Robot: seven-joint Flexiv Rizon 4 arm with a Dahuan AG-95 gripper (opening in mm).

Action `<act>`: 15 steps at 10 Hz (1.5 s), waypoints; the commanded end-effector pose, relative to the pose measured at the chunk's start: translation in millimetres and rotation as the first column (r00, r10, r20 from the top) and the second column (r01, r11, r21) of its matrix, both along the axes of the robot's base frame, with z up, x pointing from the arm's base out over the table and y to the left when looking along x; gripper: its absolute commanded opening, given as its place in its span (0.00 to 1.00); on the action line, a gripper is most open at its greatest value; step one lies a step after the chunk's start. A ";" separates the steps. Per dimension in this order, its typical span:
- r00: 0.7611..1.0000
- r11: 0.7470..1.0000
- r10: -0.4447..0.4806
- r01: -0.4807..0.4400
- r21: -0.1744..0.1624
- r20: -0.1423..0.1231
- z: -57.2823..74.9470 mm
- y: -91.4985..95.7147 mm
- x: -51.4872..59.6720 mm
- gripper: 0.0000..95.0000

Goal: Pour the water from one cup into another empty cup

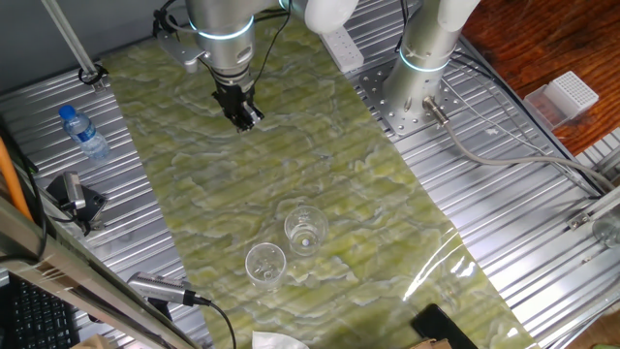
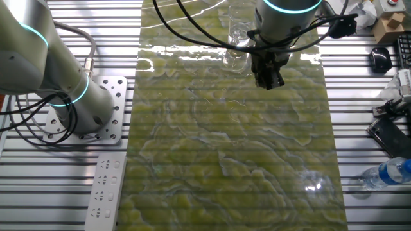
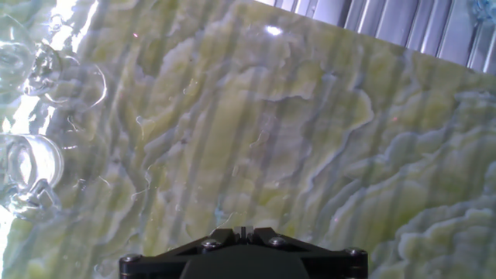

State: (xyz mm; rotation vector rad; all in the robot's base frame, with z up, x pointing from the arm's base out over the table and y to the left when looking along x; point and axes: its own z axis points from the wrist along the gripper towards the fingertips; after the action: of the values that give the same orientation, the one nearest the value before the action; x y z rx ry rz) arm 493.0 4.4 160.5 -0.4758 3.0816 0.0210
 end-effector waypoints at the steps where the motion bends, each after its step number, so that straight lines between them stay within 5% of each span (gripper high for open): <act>1: 0.998 0.998 0.068 -0.068 -0.010 0.006 0.8 1.3 0.5 0.00; 6: 0.964 0.964 0.266 -0.265 -0.011 0.029 13.2 13.8 8.6 0.00; 9: 0.893 0.893 0.449 -0.449 -0.027 0.028 20.7 20.6 12.6 0.00; 10: 0.852 0.853 0.522 -0.522 -0.028 0.028 21.0 23.8 13.8 0.20; 11: 0.838 0.839 0.545 -0.544 -0.025 0.031 20.9 24.5 14.3 0.20; 12: 0.826 0.827 0.562 -0.562 -0.024 0.037 20.8 24.7 14.4 0.40; 13: 0.804 0.806 0.591 -0.592 -0.018 0.062 20.8 24.9 14.5 0.40; 14: 0.781 0.784 0.620 -0.620 -0.020 0.071 20.4 25.9 14.9 0.60; 15: 0.771 0.774 0.633 -0.633 -0.023 0.071 19.4 27.3 15.5 0.60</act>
State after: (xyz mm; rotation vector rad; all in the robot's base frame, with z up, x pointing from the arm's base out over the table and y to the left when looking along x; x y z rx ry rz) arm 507.3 30.2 180.0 -1.4019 2.7190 0.0130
